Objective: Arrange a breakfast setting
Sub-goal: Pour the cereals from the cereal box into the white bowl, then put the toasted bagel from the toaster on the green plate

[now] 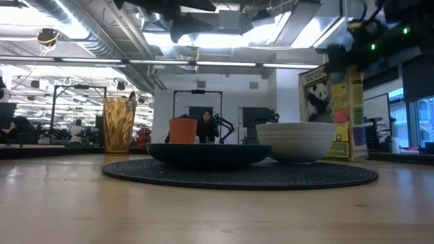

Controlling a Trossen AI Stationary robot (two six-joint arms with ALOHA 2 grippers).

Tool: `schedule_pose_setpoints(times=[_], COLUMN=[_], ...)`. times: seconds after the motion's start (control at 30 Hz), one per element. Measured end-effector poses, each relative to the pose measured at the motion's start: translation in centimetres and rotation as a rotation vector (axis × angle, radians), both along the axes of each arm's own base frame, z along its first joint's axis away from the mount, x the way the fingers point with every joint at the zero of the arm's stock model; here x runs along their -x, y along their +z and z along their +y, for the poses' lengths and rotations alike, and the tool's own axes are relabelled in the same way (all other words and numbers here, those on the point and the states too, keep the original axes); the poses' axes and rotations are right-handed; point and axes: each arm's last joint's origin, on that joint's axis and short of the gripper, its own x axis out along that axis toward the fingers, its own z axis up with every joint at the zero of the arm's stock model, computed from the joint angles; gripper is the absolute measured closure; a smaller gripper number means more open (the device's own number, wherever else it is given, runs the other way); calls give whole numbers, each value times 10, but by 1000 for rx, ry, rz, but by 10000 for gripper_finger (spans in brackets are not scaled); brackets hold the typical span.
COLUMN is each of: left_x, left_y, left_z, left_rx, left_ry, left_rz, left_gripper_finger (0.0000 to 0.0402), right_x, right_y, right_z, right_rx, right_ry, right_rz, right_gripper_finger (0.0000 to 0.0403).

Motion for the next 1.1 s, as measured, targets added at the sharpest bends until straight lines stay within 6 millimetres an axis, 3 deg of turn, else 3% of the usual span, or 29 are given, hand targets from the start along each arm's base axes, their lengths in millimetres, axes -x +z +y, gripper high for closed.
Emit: schedule_pose_setpoints(times=[0.17,0.37,0.6,0.73,0.93,1.1], left_x=[-1,-2,-1,-2,-3,-6], left_y=[0,0,-2,-4,-22,-31], left_z=[-4,-6,-6,-10,-21,-20], left_rx=[-1,-5,-1,8,-14,47], left_ry=[-12,-3,-6,-20,-51,32], left_rz=[1,3,17,47,209,260], left_gripper_finger=[168,168,168,168,168,168], right_x=[0,3,6,7,8,-13], right_y=[27,56,72,88,129,159], right_z=[0,1,2,4,9,7], right_rx=[52,90,104,125,152,129], right_ry=[2,1,10,73,245,435], right_rz=[-8,-35,-29,-81,-228,-195], right_gripper_finger=[125,118,118,118,118,118])
